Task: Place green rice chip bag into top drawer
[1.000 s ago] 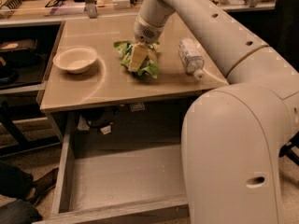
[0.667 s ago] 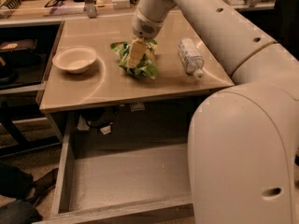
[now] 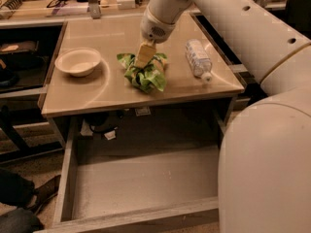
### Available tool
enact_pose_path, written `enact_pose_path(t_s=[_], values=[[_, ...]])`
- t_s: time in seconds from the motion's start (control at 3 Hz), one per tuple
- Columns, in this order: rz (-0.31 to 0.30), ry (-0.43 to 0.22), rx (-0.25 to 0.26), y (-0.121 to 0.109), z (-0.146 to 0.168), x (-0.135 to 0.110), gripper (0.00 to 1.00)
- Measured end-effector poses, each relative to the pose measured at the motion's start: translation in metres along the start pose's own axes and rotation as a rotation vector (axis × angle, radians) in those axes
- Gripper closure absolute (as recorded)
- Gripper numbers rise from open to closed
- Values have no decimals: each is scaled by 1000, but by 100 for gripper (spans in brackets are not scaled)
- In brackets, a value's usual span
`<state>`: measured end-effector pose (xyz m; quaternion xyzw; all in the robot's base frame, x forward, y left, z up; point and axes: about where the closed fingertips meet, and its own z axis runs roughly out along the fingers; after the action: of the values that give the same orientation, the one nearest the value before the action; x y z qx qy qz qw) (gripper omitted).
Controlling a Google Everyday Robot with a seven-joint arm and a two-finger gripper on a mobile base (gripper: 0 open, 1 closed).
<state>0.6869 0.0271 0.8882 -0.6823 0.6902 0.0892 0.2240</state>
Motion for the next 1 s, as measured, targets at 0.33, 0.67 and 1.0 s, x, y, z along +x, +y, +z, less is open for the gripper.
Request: enact_pose_path(t_s=[0.33, 0.67, 1.0], values=[[0, 0, 0, 0, 0, 0, 81], [0, 0, 0, 0, 0, 0, 58], [0, 0, 0, 0, 0, 0, 35]])
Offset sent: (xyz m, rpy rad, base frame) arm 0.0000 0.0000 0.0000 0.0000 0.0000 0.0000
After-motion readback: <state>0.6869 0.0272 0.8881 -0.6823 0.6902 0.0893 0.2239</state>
